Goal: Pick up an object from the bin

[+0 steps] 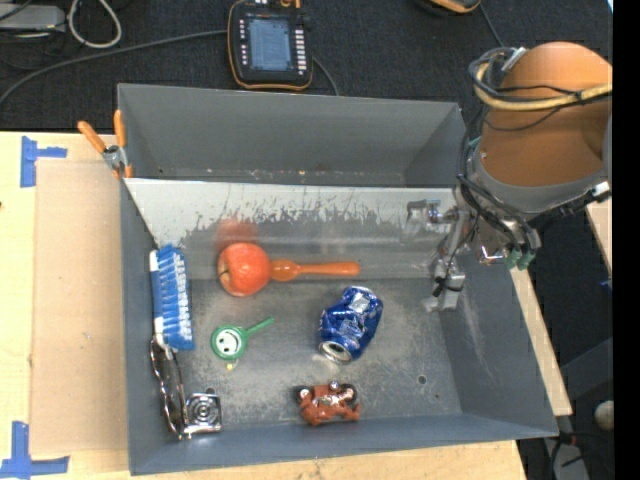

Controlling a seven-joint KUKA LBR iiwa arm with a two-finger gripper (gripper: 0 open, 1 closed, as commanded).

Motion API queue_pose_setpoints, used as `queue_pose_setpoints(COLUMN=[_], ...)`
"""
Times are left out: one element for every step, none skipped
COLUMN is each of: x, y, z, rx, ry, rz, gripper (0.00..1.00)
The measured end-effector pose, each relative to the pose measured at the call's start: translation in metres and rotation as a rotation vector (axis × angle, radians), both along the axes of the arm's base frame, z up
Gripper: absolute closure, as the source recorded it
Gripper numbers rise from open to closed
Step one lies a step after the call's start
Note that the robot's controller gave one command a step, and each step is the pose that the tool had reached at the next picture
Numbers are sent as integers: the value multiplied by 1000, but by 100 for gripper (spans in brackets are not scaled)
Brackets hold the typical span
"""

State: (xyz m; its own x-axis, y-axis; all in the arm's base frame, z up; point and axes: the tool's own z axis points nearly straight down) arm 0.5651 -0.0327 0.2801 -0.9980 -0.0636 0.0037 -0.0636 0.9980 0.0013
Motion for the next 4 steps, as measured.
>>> queue_pose_setpoints(x=[-41,-17,-40,-50], y=[27,21,28,37], z=[-47,-81,-175,-157], rx=[1,-1,4,-1], ry=[2,-12,8,-15], rz=[64,142,188,318], gripper=[0,0,0,0])
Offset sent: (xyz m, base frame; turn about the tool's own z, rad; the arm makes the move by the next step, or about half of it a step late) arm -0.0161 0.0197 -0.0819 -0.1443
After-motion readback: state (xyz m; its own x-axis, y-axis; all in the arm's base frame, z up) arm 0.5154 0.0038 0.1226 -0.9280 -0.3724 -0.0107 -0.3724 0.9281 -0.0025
